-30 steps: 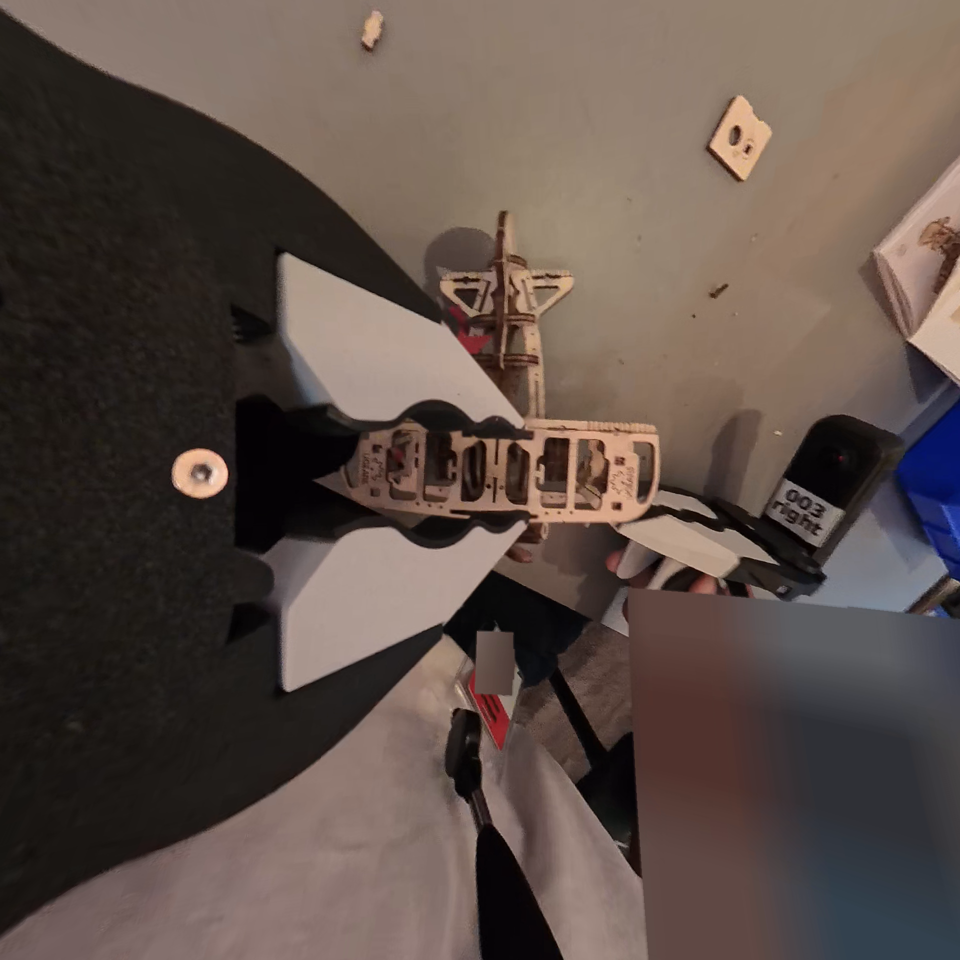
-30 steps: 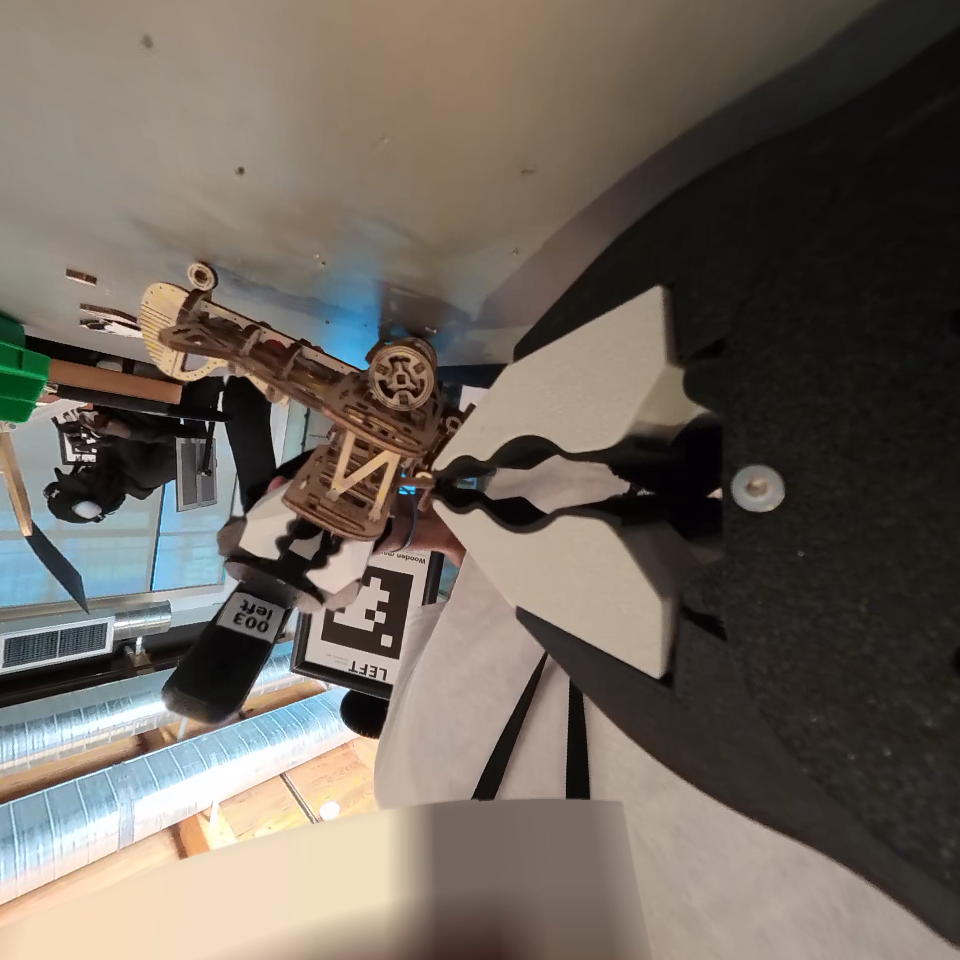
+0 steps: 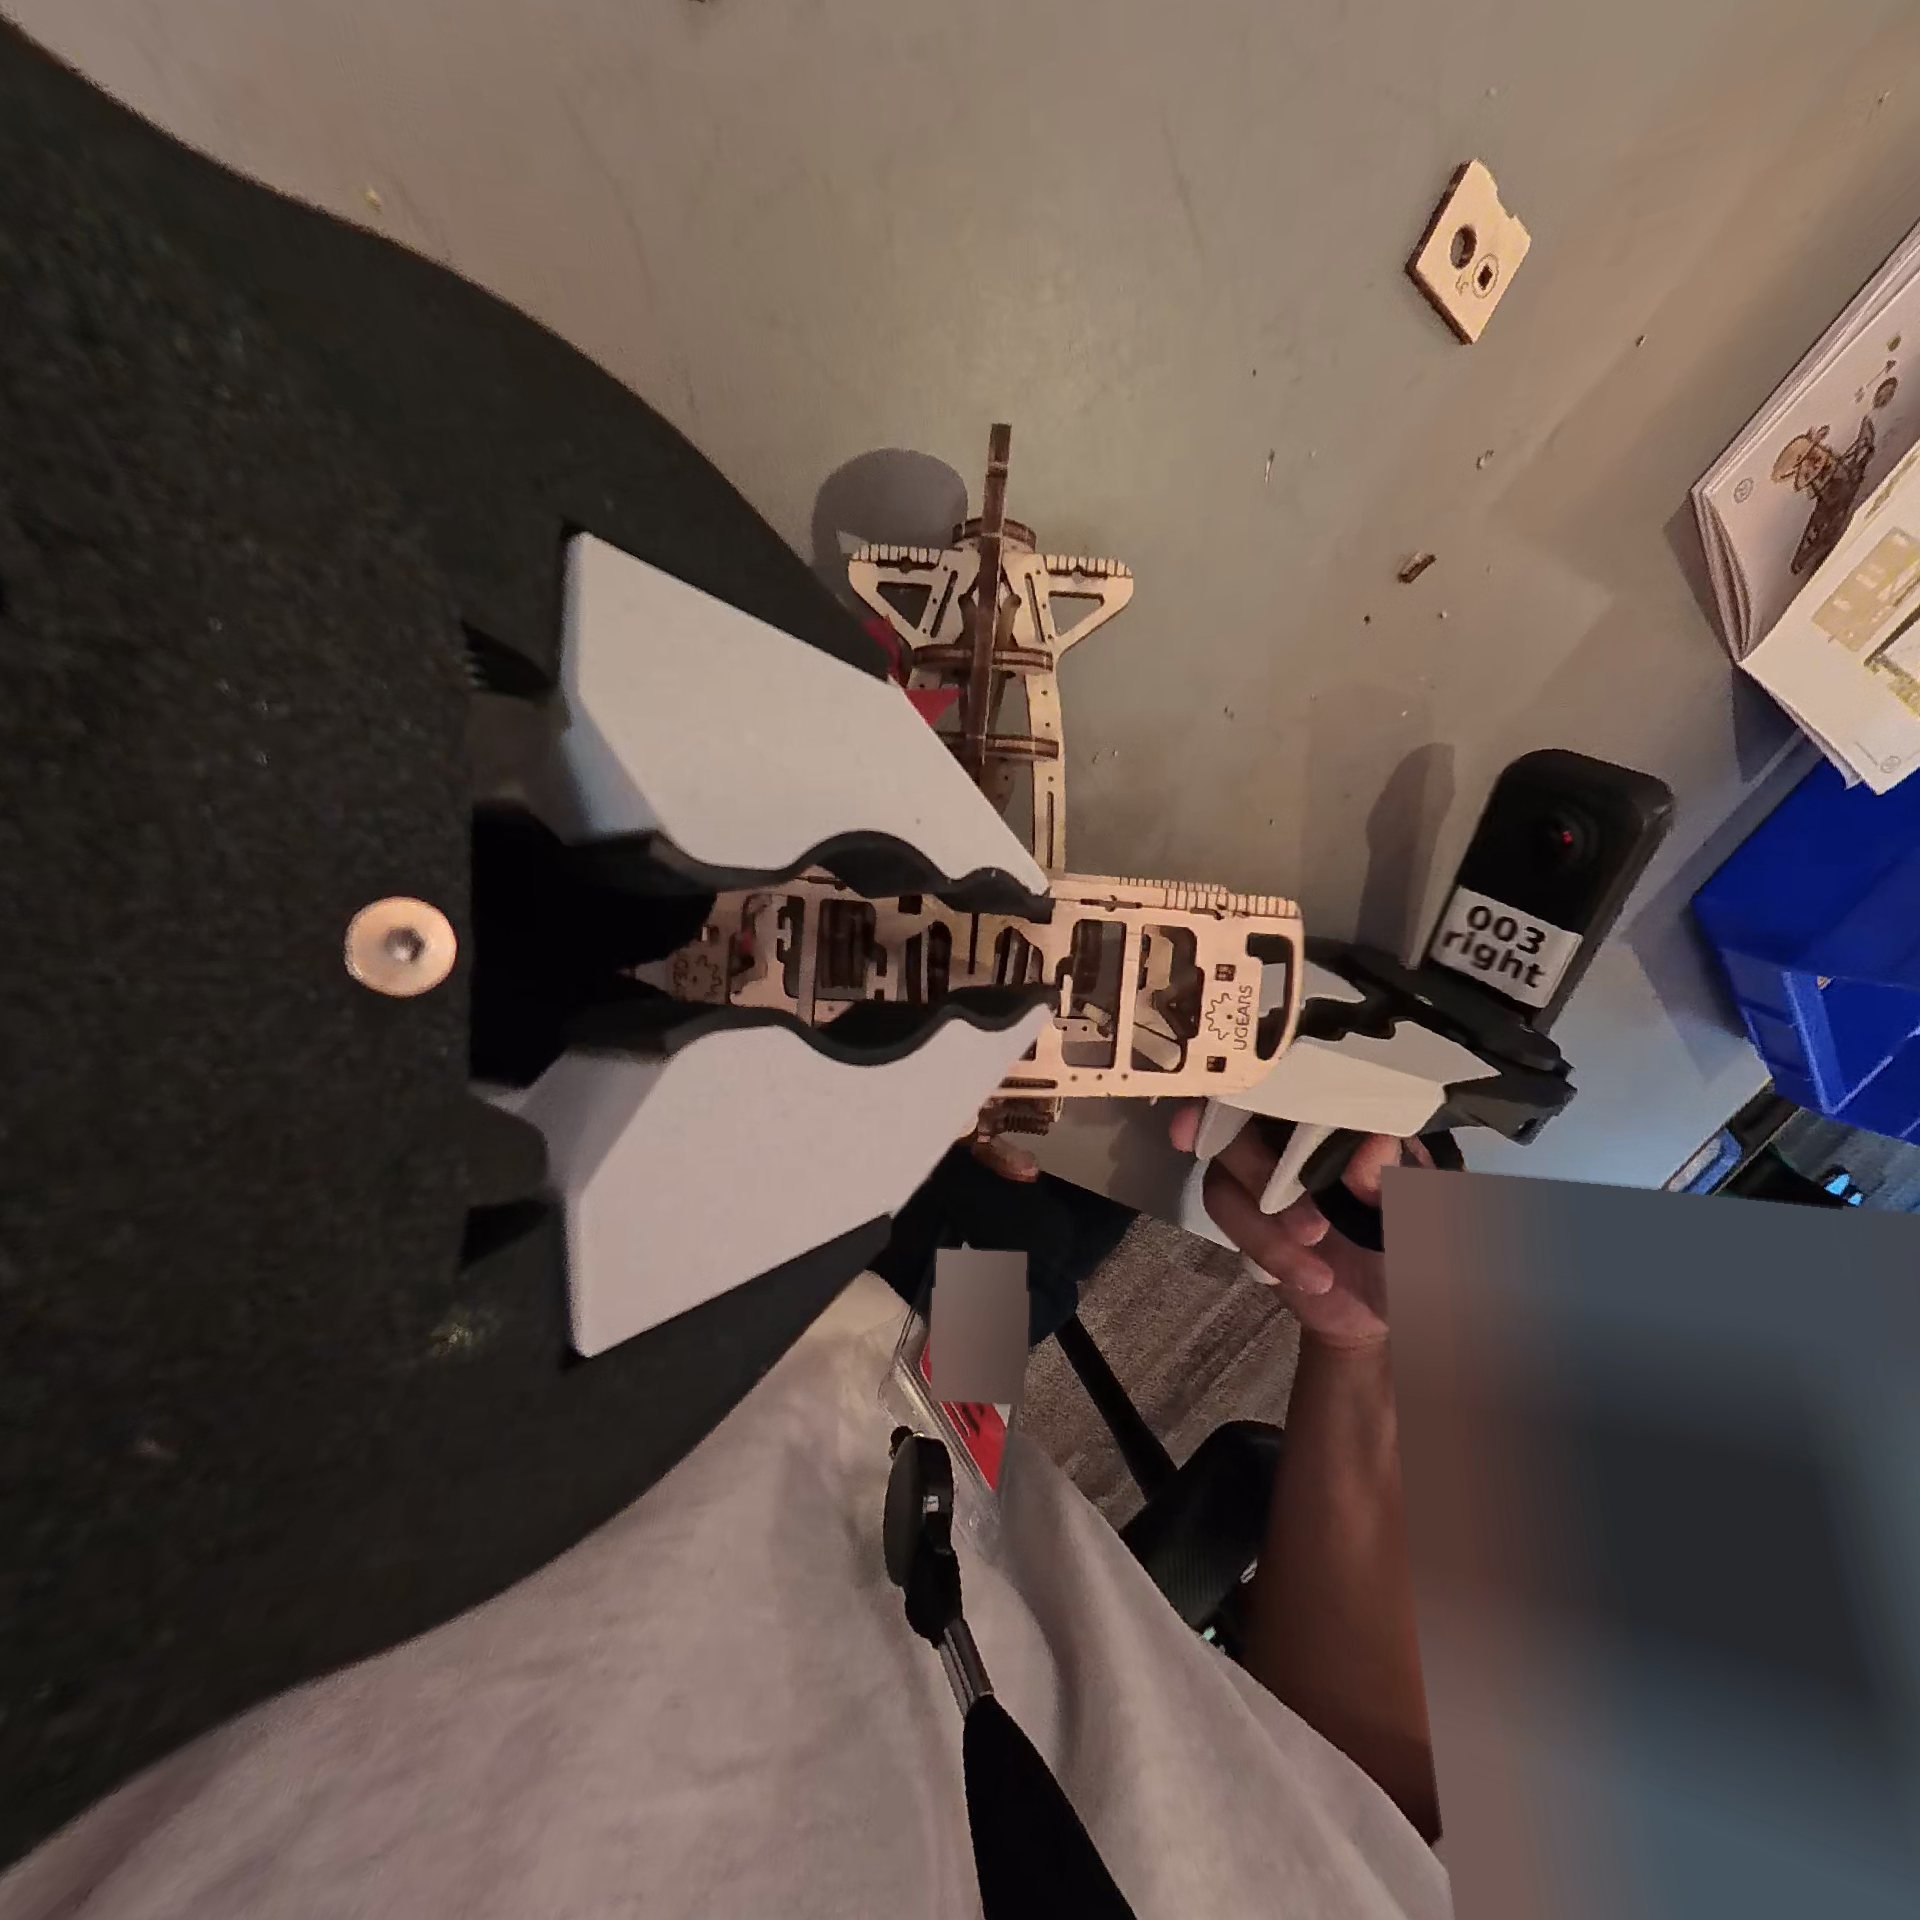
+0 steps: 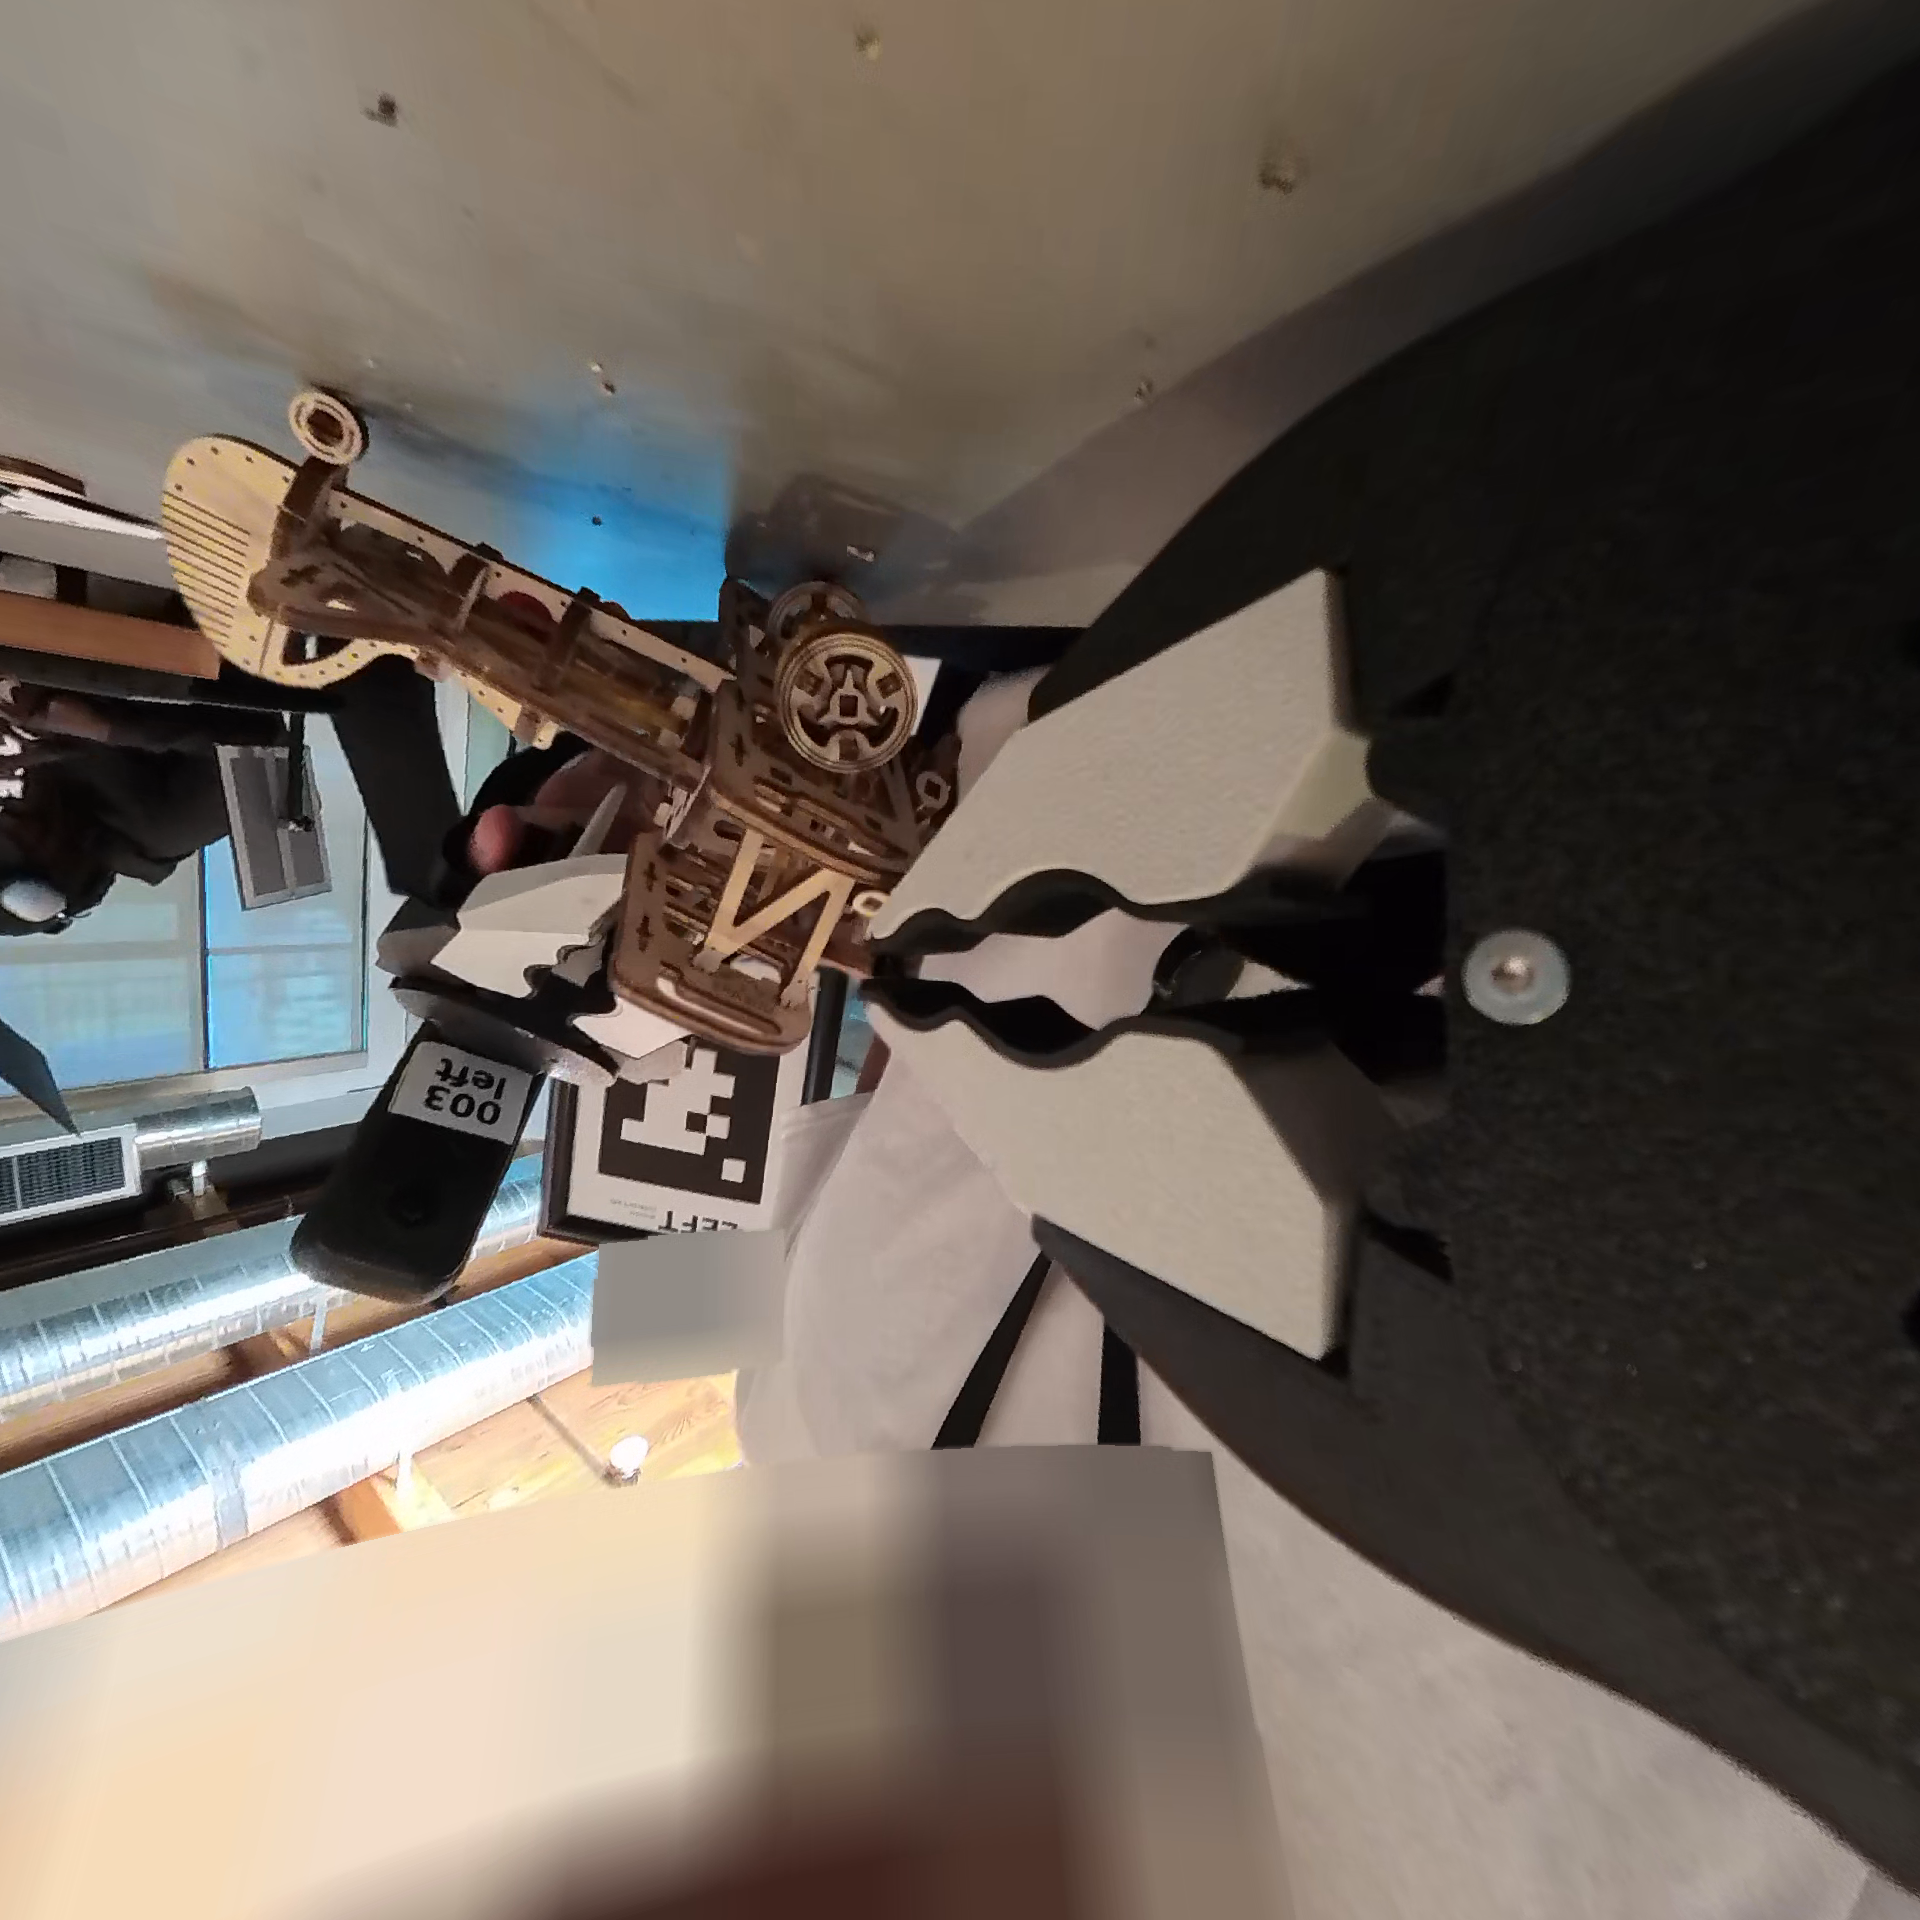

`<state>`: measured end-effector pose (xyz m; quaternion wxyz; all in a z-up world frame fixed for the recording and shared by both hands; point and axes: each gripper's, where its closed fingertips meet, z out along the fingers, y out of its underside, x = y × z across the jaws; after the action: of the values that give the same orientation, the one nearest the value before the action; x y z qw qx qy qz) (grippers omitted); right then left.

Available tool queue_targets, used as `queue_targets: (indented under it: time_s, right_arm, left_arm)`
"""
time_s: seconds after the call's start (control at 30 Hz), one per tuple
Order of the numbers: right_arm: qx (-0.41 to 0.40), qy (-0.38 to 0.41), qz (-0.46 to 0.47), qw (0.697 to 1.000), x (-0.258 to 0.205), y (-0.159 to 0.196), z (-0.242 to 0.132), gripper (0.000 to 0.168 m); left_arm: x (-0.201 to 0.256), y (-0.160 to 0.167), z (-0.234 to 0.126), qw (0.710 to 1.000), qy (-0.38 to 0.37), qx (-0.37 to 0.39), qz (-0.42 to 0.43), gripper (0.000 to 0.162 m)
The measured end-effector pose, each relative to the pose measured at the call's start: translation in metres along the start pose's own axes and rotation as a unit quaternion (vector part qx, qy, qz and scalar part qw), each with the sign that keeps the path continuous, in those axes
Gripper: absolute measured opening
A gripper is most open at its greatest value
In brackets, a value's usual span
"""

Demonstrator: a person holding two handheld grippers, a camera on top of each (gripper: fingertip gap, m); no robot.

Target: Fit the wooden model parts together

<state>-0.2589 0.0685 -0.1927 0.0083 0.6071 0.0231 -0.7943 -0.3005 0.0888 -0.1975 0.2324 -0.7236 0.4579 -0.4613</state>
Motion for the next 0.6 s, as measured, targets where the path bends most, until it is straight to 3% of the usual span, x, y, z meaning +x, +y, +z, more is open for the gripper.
queue_targets:
  time_s: [0.33, 0.5, 0.6]
  right_arm:
    - [0.023, 0.013, 0.018, 0.999, 0.009, -0.007, 0.006, 0.002]
    - [0.028, 0.052, -0.026, 0.998, 0.014, -0.006, 0.010, 0.001]
    - [0.040, 0.031, -0.008, 0.999, 0.011, -0.006, 0.011, 0.001]
  left_arm:
    - [-0.001, -0.007, -0.002, 0.998, 0.028, 0.046, -0.025, 0.019]
    - [-0.004, -0.005, -0.004, 0.998, 0.026, 0.058, -0.020, 0.016]
    - [-0.003, -0.005, -0.005, 0.998, 0.028, 0.064, -0.007, 0.016]
